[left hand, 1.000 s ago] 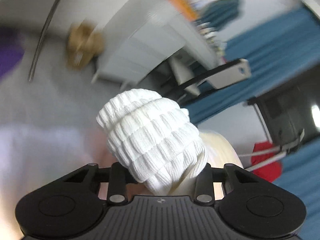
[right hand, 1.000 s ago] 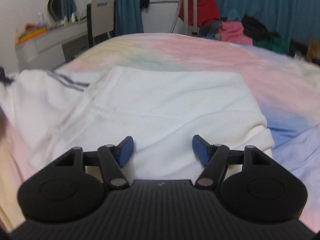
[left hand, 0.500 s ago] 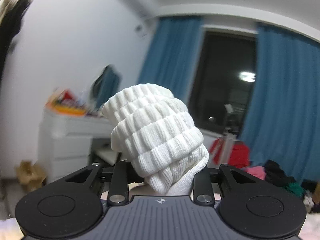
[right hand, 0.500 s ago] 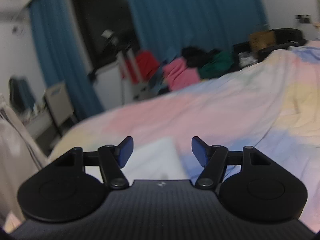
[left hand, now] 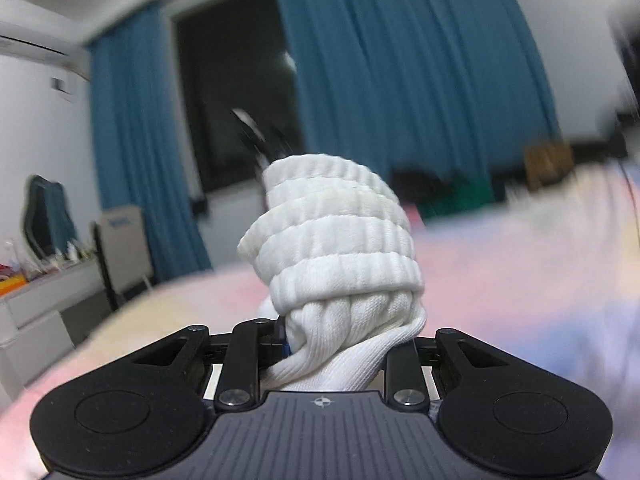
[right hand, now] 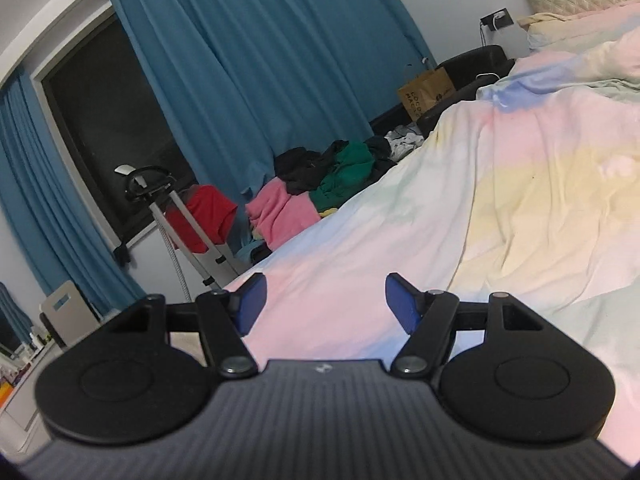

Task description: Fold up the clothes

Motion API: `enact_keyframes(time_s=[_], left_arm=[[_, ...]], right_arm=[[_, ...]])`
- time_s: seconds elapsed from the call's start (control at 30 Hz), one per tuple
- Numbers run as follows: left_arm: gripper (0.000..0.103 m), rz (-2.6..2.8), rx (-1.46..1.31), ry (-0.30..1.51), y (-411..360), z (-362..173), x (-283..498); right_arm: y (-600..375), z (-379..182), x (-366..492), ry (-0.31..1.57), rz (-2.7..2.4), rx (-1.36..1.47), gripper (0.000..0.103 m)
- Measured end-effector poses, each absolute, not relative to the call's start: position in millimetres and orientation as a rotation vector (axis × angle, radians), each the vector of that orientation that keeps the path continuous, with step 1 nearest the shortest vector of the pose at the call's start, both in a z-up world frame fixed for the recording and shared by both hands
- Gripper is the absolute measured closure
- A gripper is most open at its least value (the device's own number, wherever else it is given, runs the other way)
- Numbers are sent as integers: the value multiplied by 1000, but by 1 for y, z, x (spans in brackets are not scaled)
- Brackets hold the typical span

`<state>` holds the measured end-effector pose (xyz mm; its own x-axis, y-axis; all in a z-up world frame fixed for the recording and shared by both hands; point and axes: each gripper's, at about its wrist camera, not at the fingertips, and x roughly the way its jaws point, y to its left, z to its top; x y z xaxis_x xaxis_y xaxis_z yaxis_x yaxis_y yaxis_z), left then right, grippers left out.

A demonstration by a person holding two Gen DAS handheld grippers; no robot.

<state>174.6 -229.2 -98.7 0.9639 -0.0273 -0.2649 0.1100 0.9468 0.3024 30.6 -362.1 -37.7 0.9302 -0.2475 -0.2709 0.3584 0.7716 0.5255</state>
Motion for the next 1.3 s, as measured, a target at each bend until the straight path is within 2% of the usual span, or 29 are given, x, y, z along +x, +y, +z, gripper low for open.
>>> enact_keyframes(time_s=[0.1, 0.17, 0.23, 0.3, 0.4, 0.53, 0.57, 0.63, 0.73, 0.87, 0.97, 1.03, 1.07, 1.1, 1.17, 1.23, 1.3], left_arm=[[74, -88, 375, 296, -233, -113, 180], [64, -102, 382, 330, -229, -109, 190], [40, -128, 410, 389, -221, -107, 199], [25, -153, 433, 443, -206, -104, 208], [14, -196, 436, 490, -142, -98, 219], [11, -262, 476, 532, -90, -89, 203], [10, -266, 503, 520, -77, -86, 197], [7, -249, 576, 495, -51, -84, 183], [7, -195, 653, 481, -33, -94, 170], [5, -151, 605, 463, -20, -101, 155], [11, -88, 635, 434, -21, -114, 150], [19, -92, 621, 420, -27, -118, 139], [21, -93, 614, 411, -29, -118, 137], [29, -96, 610, 398, -30, -117, 133], [41, -103, 597, 376, -31, -113, 123], [64, -119, 565, 365, -26, -105, 105], [79, -140, 538, 355, -22, -96, 87]], right_arm=[[-358, -41, 34, 197, -254, 604, 34], [-356, -44, 37, 208, -184, 614, 34], [-354, -47, 42, 223, -118, 635, 34], [-352, -51, 47, 244, -63, 662, 34], [-351, -58, 51, 284, 24, 734, 34], [-344, -68, 53, 348, 78, 820, 32], [-342, -71, 54, 368, 86, 837, 24], [-337, -76, 55, 415, 110, 876, 20], [-329, -82, 61, 469, 178, 947, 18], [-309, -85, 76, 541, 146, 897, 17], [-298, -84, 83, 483, 137, 808, 17], [-293, -83, 83, 435, 125, 733, 26], [-293, -84, 82, 426, 119, 737, 35], [-295, -85, 78, 424, 109, 756, 46], [-299, -86, 72, 419, 88, 798, 59], [-308, -89, 64, 411, 89, 873, 64], [-317, -89, 55, 397, 91, 947, 66]])
